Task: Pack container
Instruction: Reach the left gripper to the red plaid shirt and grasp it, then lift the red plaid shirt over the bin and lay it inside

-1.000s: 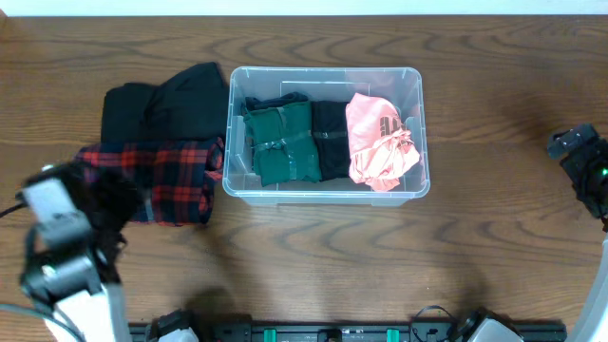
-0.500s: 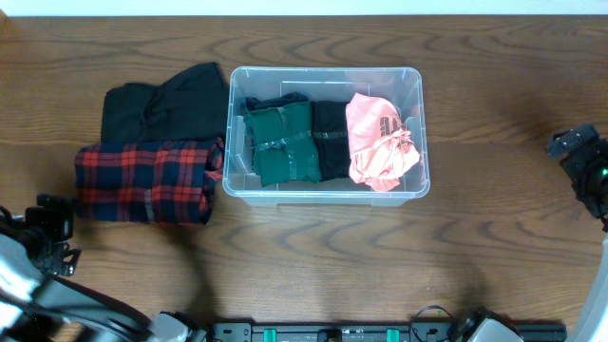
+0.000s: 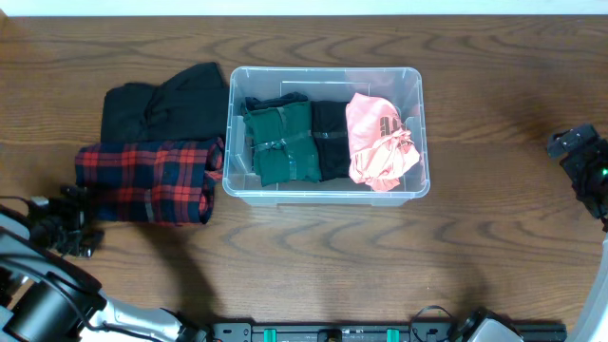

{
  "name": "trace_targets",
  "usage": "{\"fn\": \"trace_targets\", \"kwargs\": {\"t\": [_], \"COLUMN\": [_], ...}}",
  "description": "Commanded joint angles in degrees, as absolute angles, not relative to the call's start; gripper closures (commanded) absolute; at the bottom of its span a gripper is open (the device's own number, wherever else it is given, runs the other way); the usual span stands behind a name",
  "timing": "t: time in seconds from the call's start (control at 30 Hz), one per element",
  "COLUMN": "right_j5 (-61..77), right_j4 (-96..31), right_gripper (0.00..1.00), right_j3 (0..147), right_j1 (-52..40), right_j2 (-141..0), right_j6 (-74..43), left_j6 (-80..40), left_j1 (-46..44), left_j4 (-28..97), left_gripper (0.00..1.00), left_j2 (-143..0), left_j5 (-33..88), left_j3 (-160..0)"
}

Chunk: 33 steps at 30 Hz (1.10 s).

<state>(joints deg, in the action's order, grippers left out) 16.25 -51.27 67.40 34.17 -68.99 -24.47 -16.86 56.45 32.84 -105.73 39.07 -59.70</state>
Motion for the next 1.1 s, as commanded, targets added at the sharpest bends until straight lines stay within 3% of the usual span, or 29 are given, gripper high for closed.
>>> {"fn": "trace_targets", "kwargs": {"t": [0.0,0.1,0.13,0.17,0.3,0.37,0.57,0.73,0.93,1.07], "right_j5": [16.5,16.5,16.5,16.5,16.5,16.5,16.5,16.5,16.5,16.5], "right_j4": [-51.3,-51.3,-51.3,-51.3,-51.3,-51.3,-51.3,-51.3,-51.3,-51.3], "right_gripper": [0.01,0.01,0.01,0.01,0.01,0.01,0.01,0.01,0.01,0.01], "right_j3": [67.4,67.4,67.4,67.4,67.4,67.4,67.4,67.4,67.4,67.4], "right_j1": [34.5,34.5,34.5,34.5,34.5,34.5,34.5,34.5,34.5,34.5], "right_j2": [-69.1,-69.1,-69.1,-69.1,-69.1,-69.1,-69.1,-69.1,-69.1,-69.1], "right_j6": [-23.5,-23.5,-23.5,-23.5,-23.5,-23.5,-23.5,-23.5,-23.5,-23.5], "left_j6": [-15.7,-15.7,-15.7,-15.7,-15.7,-15.7,-16.7,-17.1,-21.9,-32.7], "left_j1": [54.0,51.4,50.7,50.2,49.0,49.1,48.9,48.6,46.8,39.9], "left_j4": [30.7,29.4,29.5,29.7,31.4,33.4,42.3,50.2,57.9,55.6], "left_gripper": [0.02,0.02,0.08,0.16,0.67,0.8,0.94,0.94,0.94,0.94], "left_j2": [-108.4,-109.8,-110.1,-110.3,-110.4,-110.0,-102.6,-86.9,-67.0,-55.9], "left_j5": [39.2,37.0,35.5,34.5,32.2,32.3,33.4,46.2,48.5,51.0], "left_j3": [-60.2,-60.2,-60.2,-60.2,-60.2,-60.2,-62.0,-65.9,-72.9,-74.6]}}
